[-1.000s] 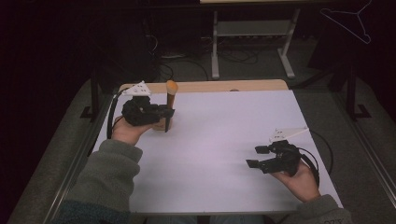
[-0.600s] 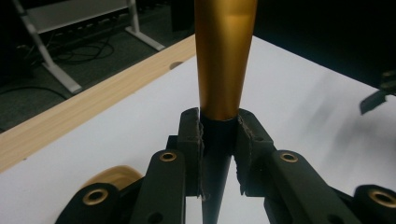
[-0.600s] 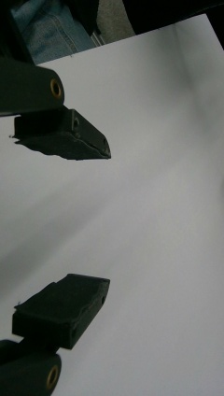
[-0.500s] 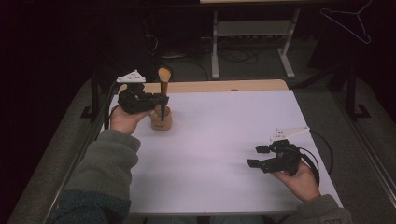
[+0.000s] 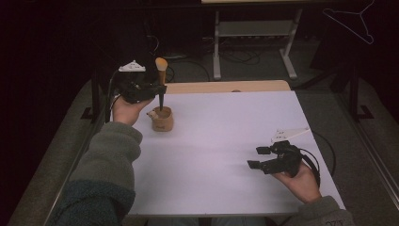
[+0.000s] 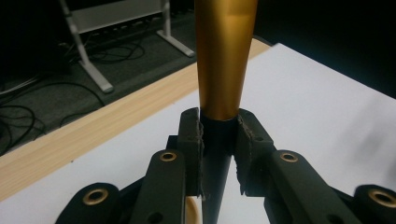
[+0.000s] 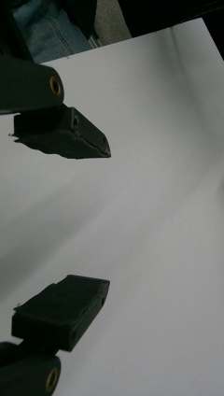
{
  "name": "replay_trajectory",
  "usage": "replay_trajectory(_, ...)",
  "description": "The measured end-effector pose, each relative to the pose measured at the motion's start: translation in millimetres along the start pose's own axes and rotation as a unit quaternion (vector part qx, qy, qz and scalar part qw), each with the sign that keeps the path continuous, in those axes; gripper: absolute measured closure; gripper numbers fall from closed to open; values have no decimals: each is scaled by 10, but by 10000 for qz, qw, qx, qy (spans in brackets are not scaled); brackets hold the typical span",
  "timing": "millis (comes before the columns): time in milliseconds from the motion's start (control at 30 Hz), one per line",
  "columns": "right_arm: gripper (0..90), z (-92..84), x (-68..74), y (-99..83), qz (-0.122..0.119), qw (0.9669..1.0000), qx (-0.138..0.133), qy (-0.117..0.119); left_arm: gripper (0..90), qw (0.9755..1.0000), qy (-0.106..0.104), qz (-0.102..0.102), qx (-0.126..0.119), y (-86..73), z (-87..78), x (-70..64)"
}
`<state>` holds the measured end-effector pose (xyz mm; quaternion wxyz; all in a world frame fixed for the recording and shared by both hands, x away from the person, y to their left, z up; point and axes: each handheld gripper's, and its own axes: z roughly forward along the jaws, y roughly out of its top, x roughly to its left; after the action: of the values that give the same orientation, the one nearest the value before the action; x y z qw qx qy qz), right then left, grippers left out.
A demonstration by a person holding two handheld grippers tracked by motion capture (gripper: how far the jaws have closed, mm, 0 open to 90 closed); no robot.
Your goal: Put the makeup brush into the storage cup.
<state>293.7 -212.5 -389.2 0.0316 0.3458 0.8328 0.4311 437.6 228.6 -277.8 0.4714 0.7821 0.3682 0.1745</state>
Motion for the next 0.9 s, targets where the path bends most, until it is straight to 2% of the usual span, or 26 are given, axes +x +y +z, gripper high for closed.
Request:
replay_trajectory(233, 294, -2, -6, 6, -19, 10000, -10, 22, 740, 9995, 191, -212, -119, -60, 139, 70)
replay_trajectory(367, 292, -7, -17, 5, -21, 10000, -26, 30, 740, 9994, 274, -225, -38, -101, 234, 67)
replay_trajectory(533, 290, -18, -20, 3, 28, 10000, -43, 26, 740, 9988, 343, -348, 46, -188, 319, 97)
replay_trajectory(700, 287, -29, -30, 2, 28, 10000, -68, 26, 740, 9981, 455, -411, 117, -290, 344, 149)
replay_trajectory(767, 287, -28, -28, 3, 21, 10000, -60, 24, 740, 9975, 477, -520, 75, -332, 354, 172)
replay_trajectory(900, 287, -18, -22, 7, 22, 10000, -50, 26, 740, 9970, 506, -575, 68, -380, 357, 195)
